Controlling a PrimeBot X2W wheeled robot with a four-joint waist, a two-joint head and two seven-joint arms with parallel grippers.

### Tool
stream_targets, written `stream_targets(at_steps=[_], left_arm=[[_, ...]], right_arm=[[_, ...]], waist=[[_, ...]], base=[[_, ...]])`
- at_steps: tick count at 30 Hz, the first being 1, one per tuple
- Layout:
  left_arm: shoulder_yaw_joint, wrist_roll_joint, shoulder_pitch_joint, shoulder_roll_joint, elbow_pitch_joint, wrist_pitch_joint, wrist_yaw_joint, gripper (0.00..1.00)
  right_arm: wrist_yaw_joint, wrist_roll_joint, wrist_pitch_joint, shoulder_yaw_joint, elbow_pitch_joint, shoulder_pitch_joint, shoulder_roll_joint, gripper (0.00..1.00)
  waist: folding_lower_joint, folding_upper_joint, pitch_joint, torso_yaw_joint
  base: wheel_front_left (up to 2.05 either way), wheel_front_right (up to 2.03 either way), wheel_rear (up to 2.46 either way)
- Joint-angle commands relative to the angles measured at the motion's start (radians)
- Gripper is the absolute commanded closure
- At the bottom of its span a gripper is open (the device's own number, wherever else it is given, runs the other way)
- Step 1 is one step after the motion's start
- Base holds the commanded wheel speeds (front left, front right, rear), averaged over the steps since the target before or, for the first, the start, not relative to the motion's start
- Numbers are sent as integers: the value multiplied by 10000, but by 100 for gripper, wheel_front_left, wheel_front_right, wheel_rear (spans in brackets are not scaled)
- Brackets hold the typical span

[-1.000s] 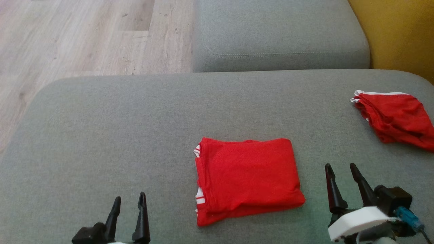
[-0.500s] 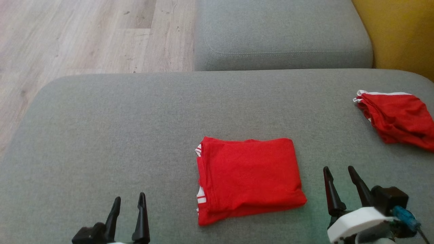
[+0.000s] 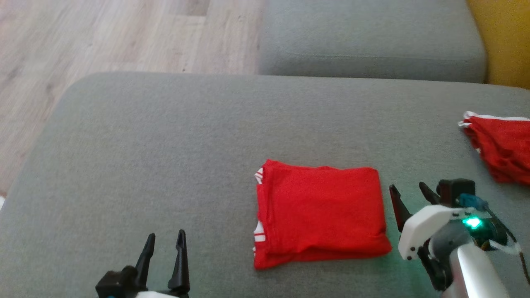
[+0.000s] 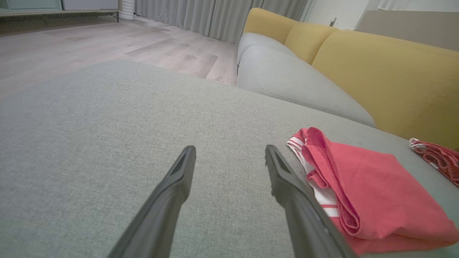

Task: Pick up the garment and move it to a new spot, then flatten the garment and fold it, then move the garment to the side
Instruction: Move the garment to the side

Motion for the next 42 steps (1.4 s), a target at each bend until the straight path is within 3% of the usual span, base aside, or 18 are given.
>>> stream_targets(at_steps=[1, 8, 15, 16, 17, 18, 19, 30, 36, 42], left_arm=[[264, 112, -570, 75, -284, -20, -36, 0], [228, 121, -642, -63, -145, -71, -106, 0], [309, 160, -723, -132, 3, -136, -181, 0], [321, 167, -735, -135, 10, -141, -185, 0], [327, 173, -750, -134, 16, -146, -197, 0], [324, 188, -769, -143, 14, -149, -198, 0], [320, 202, -787, -155, 8, -153, -191, 0], [433, 327, -891, -200, -98, -196, -228, 0], [506, 477, -1172, -231, -199, -211, -274, 0], [474, 655, -1632, -188, -215, -191, -350, 0]], right_arm=[[67, -51, 152, 145, -136, -517, -51, 0], [67, 167, 1102, -111, 1012, -998, -51, 0], [67, 1114, 1493, 644, 1735, -1237, -51, 0], [67, 1158, 1518, 796, 1789, -1291, -51, 9], [67, 1214, 1544, 941, 1838, -1351, -51, 51], [67, 1237, 1555, 1071, 1877, -1416, -51, 69], [67, 1223, 1548, 1175, 1911, -1486, -51, 100], [67, 1048, 1083, 1014, 1569, -2450, -609, 100], [67, 1076, 1119, 613, 999, -2792, -1239, 100], [67, 1067, 1138, 322, 569, -3081, -1454, 100]], waist=[[-1, 0, 211, 258], [-1, 0, 771, 828], [-1, 0, 931, 876], [-1, 0, 945, 843], [-1, 0, 963, 795], [-1, 0, 981, 749], [-1, 0, 998, 699], [-1, 0, 1313, -640], [-1, 0, 1796, -1922], [-1, 0, 2308, -2938]], base=[[0, 0, 0], [0, 0, 0], [0, 0, 0], [0, 0, 0], [0, 0, 0], [0, 0, 0], [0, 0, 0], [0, 0, 0], [0, 0, 0], [0, 0, 0]])
